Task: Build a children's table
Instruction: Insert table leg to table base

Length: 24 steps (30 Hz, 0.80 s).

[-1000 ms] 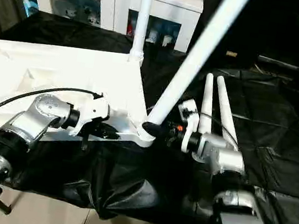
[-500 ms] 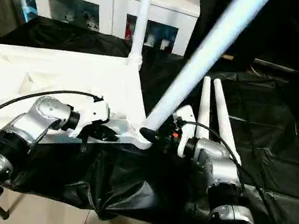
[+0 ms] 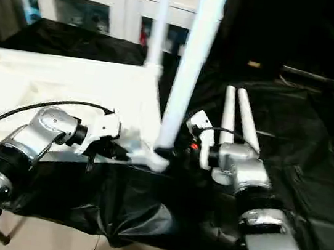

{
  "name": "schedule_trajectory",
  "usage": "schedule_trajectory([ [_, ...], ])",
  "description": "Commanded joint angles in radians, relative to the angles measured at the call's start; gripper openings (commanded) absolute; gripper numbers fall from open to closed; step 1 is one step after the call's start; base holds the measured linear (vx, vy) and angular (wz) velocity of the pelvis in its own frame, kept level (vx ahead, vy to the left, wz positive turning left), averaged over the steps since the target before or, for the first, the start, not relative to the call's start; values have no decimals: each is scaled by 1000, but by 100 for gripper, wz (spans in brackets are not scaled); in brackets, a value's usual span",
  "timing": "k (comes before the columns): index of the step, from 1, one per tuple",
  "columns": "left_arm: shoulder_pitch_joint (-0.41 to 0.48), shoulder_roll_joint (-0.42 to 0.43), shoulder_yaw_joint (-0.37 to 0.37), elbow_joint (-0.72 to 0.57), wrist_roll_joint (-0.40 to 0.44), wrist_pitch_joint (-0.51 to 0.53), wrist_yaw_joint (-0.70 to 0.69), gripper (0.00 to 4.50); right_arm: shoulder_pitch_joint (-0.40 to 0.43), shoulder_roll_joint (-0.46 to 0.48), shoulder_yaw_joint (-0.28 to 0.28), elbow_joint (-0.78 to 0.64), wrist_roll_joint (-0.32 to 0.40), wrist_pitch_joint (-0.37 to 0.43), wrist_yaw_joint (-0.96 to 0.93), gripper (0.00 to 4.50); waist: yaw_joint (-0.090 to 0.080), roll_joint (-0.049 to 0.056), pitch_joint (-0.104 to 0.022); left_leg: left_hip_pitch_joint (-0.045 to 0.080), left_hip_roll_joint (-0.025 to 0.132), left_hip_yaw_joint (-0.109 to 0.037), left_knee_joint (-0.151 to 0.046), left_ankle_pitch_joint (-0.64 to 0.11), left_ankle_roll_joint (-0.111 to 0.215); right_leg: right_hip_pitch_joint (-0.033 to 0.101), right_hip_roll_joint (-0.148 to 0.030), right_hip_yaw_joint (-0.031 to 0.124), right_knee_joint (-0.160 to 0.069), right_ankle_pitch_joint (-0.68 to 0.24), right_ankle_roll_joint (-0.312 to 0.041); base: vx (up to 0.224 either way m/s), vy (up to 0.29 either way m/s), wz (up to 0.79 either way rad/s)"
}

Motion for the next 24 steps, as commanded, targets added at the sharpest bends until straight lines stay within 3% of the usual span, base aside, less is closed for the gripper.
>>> schedule_trajectory([
  [1, -6, -20, -37, -44, -3, -33, -51, 0, 57, 2, 88, 65, -75, 15, 19, 260, -1, 15, -52, -3, 31, -3, -77, -286, 25, 51, -62, 55, -83, -359, -165, 0, 0, 0],
  [6, 1, -10, -43, -61, -11, -37, -92, 0, 78, -1, 86, 67, -69, -5, 51, 260, 0, 18, -48, 4, 31, -7, -80, -334, 16, 48, -66, 54, -94, -450, -139, 0, 0, 0],
  [9, -5, -13, -38, -56, -10, -36, -86, 0, 86, 2, 82, 68, -68, -19, 51, 260, -1, 18, -49, 4, 31, -8, -81, -336, 15, 47, -65, 53, -96, -456, -134, 0, 0, 0],
  [12, -18, -31, -19, -38, -14, -30, -43, 0, 85, 24, 46, 84, -62, -33, -38, 260, -2, 16, -49, 4, 31, -8, -82, -337, 14, 45, -64, 54, -95, -449, -136, 0, 0, 0],
  [15, -39, -53, 4, -16, -16, -1, 17, 0, 67, 55, -10, 123, -52, -35, -184, 260, -9, 15, -45, 11, 28, -11, -81, -383, 8, 37, -66, 48, -106, -537, -112, 0, 0, 0],
  [18, -87, -85, 34, 34, -8, 63, 119, 0, 42, 100, -68, 183, -40, -22, -383, 260, -24, 11, -40, 21, 19, -17, -75, -416, -3, 26, -68, 37, -127, -661, -60, 0, 0, 0],
  [19, -93, -90, 39, 41, -9, 71, 130, 0, 39, 106, -75, 189, -36, -19, -403, 260, -31, 13, -41, 23, 15, -21, -72, -430, -7, 26, -67, 26, -135, -691, -40, 0, 0, 0],
  [21, -118, -109, 53, 68, -10, 104, 175, 0, 25, 133, -103, 215, -19, -8, -483, 260, -44, 16, -44, 11, 19, -28, -78, -436, -6, 42, -70, 10, -143, -684, -20, -68, 33, -13],
  [22, -141, -128, 64, 92, -7, 138, 224, 0, 11, 159, -127, 240, -4, -1, -558, 260, -51, 24, -42, 7, 25, -35, -83, -458, -5, 48, -72, 0, -149, -666, -20, -53, 38, -14],
  [23, -149, -135, 68, 101, -6, 149, 241, 0, 6, 168, -134, 247, 1, 1, -582, 260, -55, 32, -41, 11, 27, -37, -84, -476, -4, 48, -71, -5, -152, -651, -24, 0, 0, 0],
  [24, -170, -157, 79, 127, -2, 182, 305, 0, -9, 194, -155, 271, 12, 4, -657, 259, -62, 41, -38, 22, 31, -41, -84, -526, -5, 43, -71, -21, -160, -637, -28, 0, 0, 0],
])
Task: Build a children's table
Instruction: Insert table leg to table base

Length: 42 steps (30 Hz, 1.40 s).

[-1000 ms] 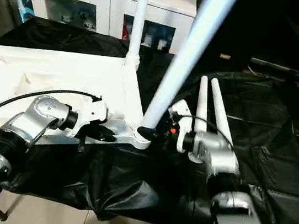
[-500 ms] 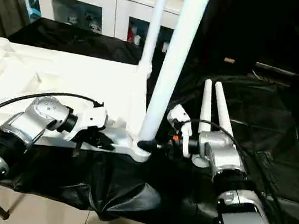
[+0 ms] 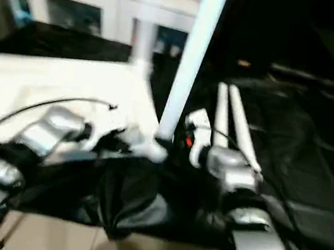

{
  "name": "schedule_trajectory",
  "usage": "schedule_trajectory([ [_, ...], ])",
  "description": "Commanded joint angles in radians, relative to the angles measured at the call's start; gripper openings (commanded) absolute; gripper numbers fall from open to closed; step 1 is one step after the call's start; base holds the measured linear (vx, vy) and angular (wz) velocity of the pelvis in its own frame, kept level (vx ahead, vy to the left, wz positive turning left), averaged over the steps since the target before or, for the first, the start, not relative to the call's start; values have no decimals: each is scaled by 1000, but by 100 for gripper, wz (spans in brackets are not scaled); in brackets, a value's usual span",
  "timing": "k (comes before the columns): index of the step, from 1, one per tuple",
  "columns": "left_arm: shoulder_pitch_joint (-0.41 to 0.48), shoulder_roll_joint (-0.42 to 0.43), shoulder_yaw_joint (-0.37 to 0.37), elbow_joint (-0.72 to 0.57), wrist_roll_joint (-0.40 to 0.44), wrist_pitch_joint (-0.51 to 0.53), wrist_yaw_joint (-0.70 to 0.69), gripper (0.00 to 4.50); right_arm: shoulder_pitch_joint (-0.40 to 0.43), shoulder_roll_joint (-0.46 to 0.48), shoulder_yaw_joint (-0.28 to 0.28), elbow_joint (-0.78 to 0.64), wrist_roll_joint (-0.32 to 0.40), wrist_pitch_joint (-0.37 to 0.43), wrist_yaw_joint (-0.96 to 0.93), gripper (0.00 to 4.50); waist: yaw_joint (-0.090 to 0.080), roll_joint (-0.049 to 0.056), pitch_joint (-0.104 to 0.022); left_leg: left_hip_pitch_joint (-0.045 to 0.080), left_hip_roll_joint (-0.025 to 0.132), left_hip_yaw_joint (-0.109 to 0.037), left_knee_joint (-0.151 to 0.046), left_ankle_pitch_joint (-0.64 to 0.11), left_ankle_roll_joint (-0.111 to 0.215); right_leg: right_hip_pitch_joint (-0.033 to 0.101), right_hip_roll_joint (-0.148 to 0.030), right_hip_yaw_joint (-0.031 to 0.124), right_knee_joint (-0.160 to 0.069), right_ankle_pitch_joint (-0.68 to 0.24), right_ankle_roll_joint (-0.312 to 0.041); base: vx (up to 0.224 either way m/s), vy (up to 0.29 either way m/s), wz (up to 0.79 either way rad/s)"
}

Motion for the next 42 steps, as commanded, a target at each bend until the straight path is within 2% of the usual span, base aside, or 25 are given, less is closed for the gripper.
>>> schedule_trajectory([
  [1, -90, -63, 33, -3, -25, 31, 104, 0, 22, 39, 1, 124, -24, 65, -185, 259, -20, 30, -42, 24, 36, -22, -87, -597, -6, 32, -63, -3, -115, -617, -15, 0, 0, 0],
  [2, -98, -79, 38, 9, -22, 49, 143, 0, 13, 55, -12, 136, -16, 65, -224, 259, -21, 38, -39, 26, 45, -25, -95, -636, -6, 38, -59, -9, -113, -597, -14, -50, 42, -6],
  [3, -106, -95, 44, 21, -19, 67, 183, 0, 3, 71, -24, 149, -7, 64, -263, 259, -18, 57, -29, -7, 85, -30, -152, -772, -11, 77, -38, -5, -29, -462, -38, -101, 21, 2],
  [4, -115, -132, 51, 37, -15, 98, 249, 0, -16, 106, -57, 174, 15, 61, -342, 259, 31, 65, -30, -62, 105, 4, -211, -868, -21, 106, -14, 23, 127, -199, -77, -101, 21, 2],
  [5, -120, -160, 54, 47, -13, 117, 279, 0, -30, 132, -86, 192, 32, 60, -394, 259, 47, 54, -21, -37, 104, 26, -224, -864, -1, 67, -6, 49, 141, -161, -71, -22, -68, 18],
  [6, -122, -176, 53, 52, -9, 123, 294, 0, -38, 148, -104, 202, 41, 61, -419, 259, 31, -26, -38, 56, 25, 27, -97, -663, -5, -12, -59, 120, 1, -557, -36, 57, -128, 11],
  [7, -120, -181, 46, 52, 0, 121, 300, 0, -41, 158, -110, 206, 44, 63, -424, 259, 45, -34, -34, 64, -21, 31, 35, -366, 9, -48, -130, 117, -108, -991, 0, 57, -128, 11],
  [8, -120, -182, 46, 52, 1, 121, 300, 0, -42, 159, -111, 206, 44, 63, -425, 259, 68, -22, -42, 27, -10, 20, 12, -238, 32, -2, -148, 150, -97, -971, -4, 62, -83, -23],
  [9, -118, -187, 46, 50, 1, 121, 294, 0, -47, 166, -115, 211, 43, 61, -435, 259, 78, -11, -49, -49, 7, 2, -56, -85, 25, 55, -109, 127, -43, -722, -20, 80, -28, -21],
  [10, -118, -187, 46, 50, 1, 121, 294, 0, -47, 166, -115, 211, 43, 61, -435, 259, 77, 3, -57, -30, 23, 4, -77, -78, 9, 37, -73, 118, -24, -457, -61, 80, -28, -21],
  [11, -119, -189, 44, 52, 0, 122, 293, 0, -50, 168, -117, 215, 43, 60, -440, 259, 74, 5, -57, -26, 24, 5, -79, -97, 8, 35, -63, 114, -14, -366, -89, 0, 0, 0],
  [12, -118, -187, 38, 50, 2, 121, 286, 0, -52, 170, -118, 219, 42, 61, -442, 259, 72, 8, -51, -14, 20, 12, -83, -192, 5, 27, -59, 115, -20, -338, -128, 0, 0, 0],
  [13, -118, -185, 32, 51, 3, 121, 281, 0, -55, 171, -118, 224, 39, 60, -448, 259, 68, 8, -51, -13, 19, 11, -84, -239, 4, 31, -62, 115, -22, -360, -147, 0, 0, 0],
  [14, -117, -185, 32, 51, 5, 121, 281, 0, -57, 172, -121, 228, 34, 59, -451, 259, 66, 9, -52, -14, 19, 10, -87, -246, 5, 35, -63, 114, -23, -367, -149, 0, 0, 0],
  [15, -116, -184, 32, 53, 8, 122, 281, 0, -61, 170, -119, 234, 18, 54, -453, 259, 65, 14, -53, -15, 21, 8, -91, -250, 4, 38, -64, 112, -26, -374, -146, 0, 0, 0],
  [16, -115, -184, 33, 54, 10, 121, 282, 0, -62, 170, -120, 235, 15, 52, -454, 259, 61, 12, -54, -17, 22, 7, -94, -249, 4, 42, -63, 111, -28, -367, -143, 0, 0, 0],
  [18, -115, -182, 34, 57, 12, 118, 284, 0, -63, 171, -121, 235, 16, 54, -451, 259, 59, 16, -52, -15, 23, 7, -97, -264, 1, 40, -63, 112, -32, -370, -142, 0, 0, 0],
  [21, -116, -179, 36, 60, 16, 109, 281, 0, -65, 174, -109, 234, 3, 50, -440, 259, 58, 14, -50, -13, 22, 7, -98, -287, 0, 39, -64, 114, -37, -399, -137, 0, 0, 0],
  [25, -115, -175, 33, 58, 17, 101, 273, 0, -68, 175, -78, 232, -29, 35, -408, 259, 57, 14, -51, -12, 24, 8, -100, -283, 2, 38, -65, 115, -39, -393, -136, 0, 0, 0],
  [30, -110, -168, 31, 57, 18, 90, 264, 0, -78, 165, -87, 225, -30, 3, -393, 259, 55, 10, -48, -11, 24, 9, -101, -287, 7, 36, -67, 114, -45, -427, -131, 0, 0, 0],
  [32, -110, -168, 32, 58, 17, 89, 264, 0, -81, 164, -97, 224, -21, 6, -389, 315, 55, 10, -48, -12, 24, 9, -102, -286, 10, 35, -67, 115, -46, -438, -127, 0, 0, 0],
  [36, -109, -164, 34, 55, 16, 88, 259, 0, -88, 162, -117, 223, -18, 5, -383, 347, 56, 9, -48, -12, 25, 10, -102, -278, 10, 33, -69, 116, -48, -444, -127, 0, 0, 0],
  [42, -104, -158, 30, 50, 17, 82, 244, 0, -93, 161, -122, 224, -15, -3, -370, 408, 55, 10, -50, -18, 28, 11, -104, -237, 14, 39, -67, 116, -37, -355, -148, 0, 0, 0],
])
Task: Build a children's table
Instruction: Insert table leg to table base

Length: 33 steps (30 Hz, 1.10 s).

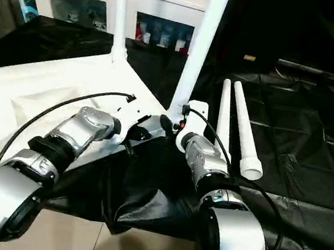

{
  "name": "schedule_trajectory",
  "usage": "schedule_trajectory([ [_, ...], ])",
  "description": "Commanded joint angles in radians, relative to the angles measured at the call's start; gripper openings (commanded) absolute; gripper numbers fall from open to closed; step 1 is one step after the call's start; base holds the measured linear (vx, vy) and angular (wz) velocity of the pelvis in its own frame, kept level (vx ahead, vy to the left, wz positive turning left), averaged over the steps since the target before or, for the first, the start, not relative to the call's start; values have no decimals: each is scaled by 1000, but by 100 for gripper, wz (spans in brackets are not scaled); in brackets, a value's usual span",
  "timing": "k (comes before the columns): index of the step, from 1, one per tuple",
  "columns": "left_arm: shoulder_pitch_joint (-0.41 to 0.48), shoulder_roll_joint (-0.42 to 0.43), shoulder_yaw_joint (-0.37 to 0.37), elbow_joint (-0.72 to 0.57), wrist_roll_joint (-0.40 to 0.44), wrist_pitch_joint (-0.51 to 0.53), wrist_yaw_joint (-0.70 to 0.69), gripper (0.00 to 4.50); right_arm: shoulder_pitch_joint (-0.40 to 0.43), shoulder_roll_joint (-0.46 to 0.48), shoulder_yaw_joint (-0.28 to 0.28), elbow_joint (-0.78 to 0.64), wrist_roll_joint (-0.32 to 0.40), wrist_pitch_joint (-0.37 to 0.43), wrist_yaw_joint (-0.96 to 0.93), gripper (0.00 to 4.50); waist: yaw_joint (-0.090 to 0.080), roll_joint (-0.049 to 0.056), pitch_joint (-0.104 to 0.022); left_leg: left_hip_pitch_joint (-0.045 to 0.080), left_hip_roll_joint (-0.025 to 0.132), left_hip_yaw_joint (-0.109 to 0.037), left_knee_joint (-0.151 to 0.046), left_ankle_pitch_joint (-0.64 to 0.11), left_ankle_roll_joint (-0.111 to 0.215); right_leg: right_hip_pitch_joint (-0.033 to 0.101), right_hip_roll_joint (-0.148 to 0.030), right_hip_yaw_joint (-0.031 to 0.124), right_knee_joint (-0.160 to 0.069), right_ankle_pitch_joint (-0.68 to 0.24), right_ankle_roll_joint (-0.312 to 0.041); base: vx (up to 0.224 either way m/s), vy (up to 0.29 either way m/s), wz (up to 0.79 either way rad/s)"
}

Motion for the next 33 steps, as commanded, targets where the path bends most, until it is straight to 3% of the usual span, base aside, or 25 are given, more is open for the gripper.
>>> schedule_trajectory([
  [1, -20, -20, -17, -29, 3, -22, -19, 0, 22, 34, 15, 61, -13, 44, 28, 417, 0, 11, -48, -5, 31, -1, -70, -252, 32, 38, -79, 63, -107, -298, -156, 0, 0, 0],
  [5, -15, -14, -18, -34, 3, -29, -27, 0, 14, 30, 15, 57, -15, 14, 52, 447, -1, 9, -48, -4, 31, 2, -69, -242, 39, 39, -79, 65, -105, -274, -166, 0, 0, 0],
  [9, -9, -1, -22, -37, 7, -61, -42, 0, 16, 14, 27, 32, -25, -21, 104, 447, -2, 10, -50, -6, 31, 3, -67, -216, 47, 41, -78, 65, -100, -230, -175, 0, 0, 0],
  [11, -1, 11, -24, -46, 7, -81, -59, 0, 22, -4, 45, 11, -40, -37, 127, 447, -2, 9, -53, -7, 32, 5, -64, -186, 55, 44, -77, 65, -94, -176, -187, 0, 0, 0],
  [15, 24, 38, -28, -68, 3, -117, -98, 0, 43, -50, 68, -42, -64, -44, 155, 447, -3, 9, -64, -11, 29, 8, -50, -60, 95, 53, -71, 64, -64, 71, -241, 0, 0, 0],
  [19, 49, 61, -32, -95, -7, -145, -151, 0, 67, -89, 64, -92, -58, -28, 195, 447, -1, 9, -68, -11, 28, 13, -40, -25, 144, 51, -69, 64, -52, 194, -276, 0, 0, 0],
  [22, 85, 92, -46, -146, -23, -175, -243, 0, 109, -135, 84, -175, -51, -11, 297, 447, 5, 8, -66, -8, 30, 17, -36, -35, 163, 49, -71, 64, -51, 193, -286, 0, 0, 0],
  [24, 104, 110, -56, -174, -30, -203, -291, 0, 134, -161, 96, -225, -40, 9, 367, 447, 11, 5, -65, -12, 32, 18, -36, -41, 171, 54, -68, 62, -52, 180, -277, 0, 0, 0],
  [25, 113, 119, -61, -187, -33, -204, -315, 0, 151, -175, 101, -262, -25, 30, 418, 447, 12, 8, -65, -12, 32, 19, -36, -49, 166, 53, -66, 60, -52, 169, -274, 0, 0, 0],
  [26, 119, 127, -65, -195, -34, -213, -334, 0, 165, -186, 107, -291, -15, 41, 461, 447, 13, 20, -66, -11, 35, 17, -36, -54, 160, 51, -70, 61, -50, 162, -273, 0, 0, 0],
  [27, 127, 137, -70, -204, -37, -228, -360, 0, 186, -203, 115, -326, -4, 48, 511, 447, 11, 13, -64, -10, 35, 19, -36, -75, 158, 51, -68, 61, -55, 149, -268, 0, 0, 0],
  [28, 134, 147, -72, -213, -39, -234, -380, 0, 207, -220, 124, -363, 5, 53, 560, 447, 14, 11, -64, -9, 34, 21, -35, -84, 154, 50, -68, 61, -55, 140, -270, 0, 0, 0],
  [33, 158, 186, -74, -247, -55, -277, -457, 0, 275, -285, 160, -483, 22, 73, 699, 447, 18, 11, -62, -12, 34, 20, -37, -108, 132, 51, -70, 62, -60, 81, -248, 0, 0, 0],
])
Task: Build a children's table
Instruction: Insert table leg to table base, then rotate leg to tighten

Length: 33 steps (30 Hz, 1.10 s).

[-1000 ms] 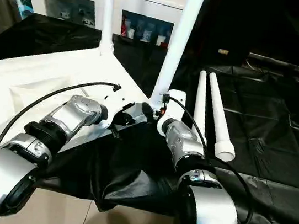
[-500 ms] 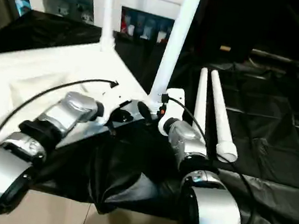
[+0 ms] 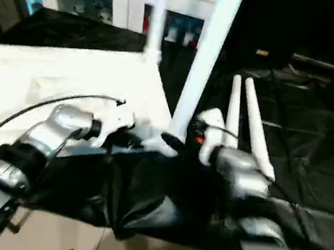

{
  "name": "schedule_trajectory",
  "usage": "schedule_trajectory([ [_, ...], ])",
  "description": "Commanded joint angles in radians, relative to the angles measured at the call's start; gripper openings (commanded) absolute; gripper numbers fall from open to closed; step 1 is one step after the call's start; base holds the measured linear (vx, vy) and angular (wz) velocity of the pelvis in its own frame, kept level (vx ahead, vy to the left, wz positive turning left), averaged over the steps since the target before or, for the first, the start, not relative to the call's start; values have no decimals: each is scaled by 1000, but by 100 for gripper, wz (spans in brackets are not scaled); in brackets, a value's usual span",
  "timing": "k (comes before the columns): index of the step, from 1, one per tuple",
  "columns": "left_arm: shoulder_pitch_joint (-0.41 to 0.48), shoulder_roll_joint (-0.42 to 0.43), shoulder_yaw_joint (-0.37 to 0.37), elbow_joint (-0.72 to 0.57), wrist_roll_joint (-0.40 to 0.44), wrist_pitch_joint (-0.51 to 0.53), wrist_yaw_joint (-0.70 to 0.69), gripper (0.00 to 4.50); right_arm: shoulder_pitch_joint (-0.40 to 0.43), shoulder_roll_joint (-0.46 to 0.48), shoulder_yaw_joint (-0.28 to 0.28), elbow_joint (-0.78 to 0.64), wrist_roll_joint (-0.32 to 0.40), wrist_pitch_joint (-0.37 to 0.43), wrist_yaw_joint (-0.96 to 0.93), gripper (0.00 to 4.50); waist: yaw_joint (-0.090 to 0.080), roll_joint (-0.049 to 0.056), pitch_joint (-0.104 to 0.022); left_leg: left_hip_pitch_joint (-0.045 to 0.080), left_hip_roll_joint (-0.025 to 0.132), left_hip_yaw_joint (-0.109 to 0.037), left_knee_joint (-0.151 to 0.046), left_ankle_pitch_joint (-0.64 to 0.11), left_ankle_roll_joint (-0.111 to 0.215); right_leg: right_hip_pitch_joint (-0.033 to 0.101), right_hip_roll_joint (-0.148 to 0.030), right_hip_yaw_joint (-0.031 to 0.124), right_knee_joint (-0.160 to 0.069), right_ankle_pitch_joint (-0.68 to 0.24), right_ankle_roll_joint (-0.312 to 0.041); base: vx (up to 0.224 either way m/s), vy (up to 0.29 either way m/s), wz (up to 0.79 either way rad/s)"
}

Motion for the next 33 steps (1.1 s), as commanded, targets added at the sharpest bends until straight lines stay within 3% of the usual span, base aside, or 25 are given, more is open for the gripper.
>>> schedule_trajectory([
  [1, 10, 1, -23, -36, -18, -24, -61, 0, 15, -27, 25, -53, 3, 20, 60, 447, 2, 9, -68, 8, 32, 1, -51, -113, 97, 69, -64, 57, -59, 70, -246, 0, 0, 0],
  [13, 22, 16, -29, -56, -22, -38, -109, 0, 27, -43, 99, -84, -46, 4, 108, 447, 1, 8, -73, 8, 29, 0, -46, -88, 92, 69, -61, 55, -50, 130, -265, 0, 0, 0],
  [15, 24, 16, -28, -57, -20, -39, -111, 0, 27, -44, 106, -88, -46, 5, 114, 414, 2, 7, -73, 8, 29, 0, -46, -89, 93, 70, -61, 55, -50, 124, -263, 0, 0, 0],
  [20, 26, 16, -27, -58, -19, -38, -112, 0, 20, -39, 108, -77, -42, 1, 116, 400, 4, 7, -74, 8, 30, 0, -44, -84, 97, 70, -62, 55, -49, 123, -264, 0, 0, 0],
  [28, 28, 20, -27, -54, -17, -38, -113, 0, 31, -39, 117, -80, -36, 4, 129, 318, 6, 6, -73, 8, 30, -1, -44, -100, 88, 69, -62, 56, -51, 81, -254, 0, 0, 0],
  [33, 31, 16, -25, -55, -18, -33, -113, 0, 42, -32, 114, -74, -34, 6, 118, 293, 6, 7, -74, 8, 29, -1, -42, -91, 89, 69, -61, 56, -48, 107, -259, 0, 0, 0],
])
